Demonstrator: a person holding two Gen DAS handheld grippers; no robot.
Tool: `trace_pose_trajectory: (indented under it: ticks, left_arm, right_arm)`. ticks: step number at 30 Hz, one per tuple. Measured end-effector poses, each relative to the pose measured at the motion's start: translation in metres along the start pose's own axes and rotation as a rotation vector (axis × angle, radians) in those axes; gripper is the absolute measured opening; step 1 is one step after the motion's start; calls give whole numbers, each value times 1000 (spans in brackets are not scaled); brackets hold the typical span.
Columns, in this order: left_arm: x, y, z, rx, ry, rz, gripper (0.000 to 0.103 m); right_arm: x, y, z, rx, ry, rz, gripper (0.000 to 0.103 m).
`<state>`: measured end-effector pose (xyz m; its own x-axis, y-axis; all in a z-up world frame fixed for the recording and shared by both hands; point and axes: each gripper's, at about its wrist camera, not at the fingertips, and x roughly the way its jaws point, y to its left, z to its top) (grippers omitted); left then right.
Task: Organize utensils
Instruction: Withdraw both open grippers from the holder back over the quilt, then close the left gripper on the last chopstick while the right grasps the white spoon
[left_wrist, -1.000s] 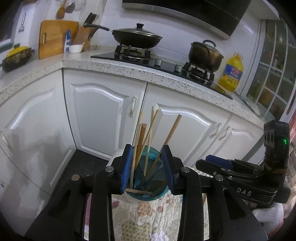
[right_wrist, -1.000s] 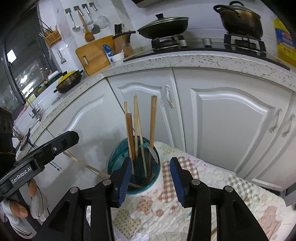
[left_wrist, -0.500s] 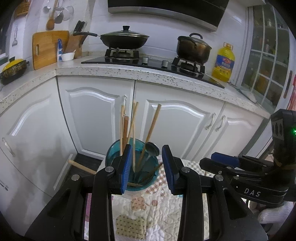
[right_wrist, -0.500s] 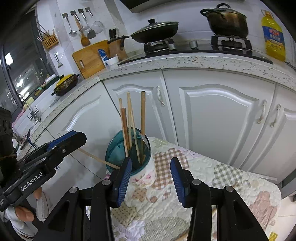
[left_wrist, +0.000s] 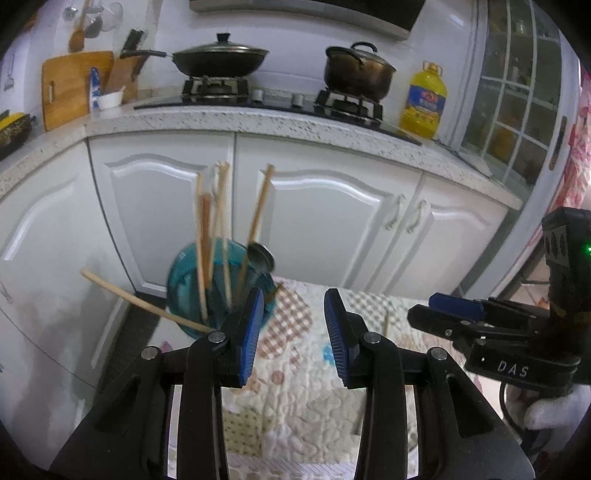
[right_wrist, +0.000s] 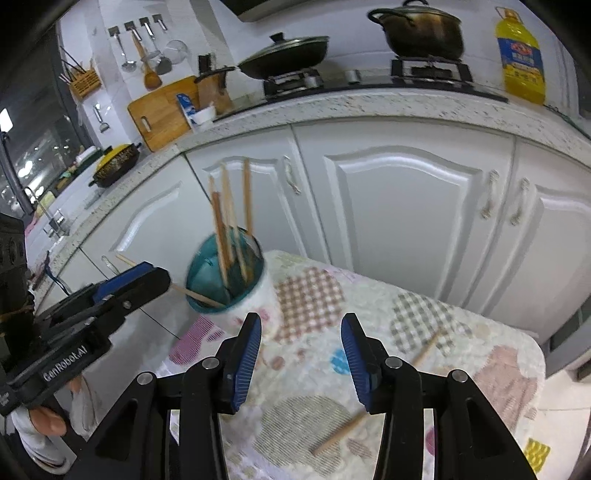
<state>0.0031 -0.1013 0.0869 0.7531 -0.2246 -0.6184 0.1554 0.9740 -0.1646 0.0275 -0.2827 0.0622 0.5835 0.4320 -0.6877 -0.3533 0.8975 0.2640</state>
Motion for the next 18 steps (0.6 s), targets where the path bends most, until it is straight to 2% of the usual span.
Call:
trace_pose_trajectory:
  ticks: [3,10,18]
  left_arm:
    - [8,-8,-10,10,35,-34,35]
    - [35,-26,-37,25,143,-106,36]
    - [52,-32,-59,35,207,-126,36]
  right_arm:
    - [-5,-19,-16,24,22,-28,48]
    - [-5,-66,-68,109,125,-77,49]
    - [5,-96,-172,277,367,68,49]
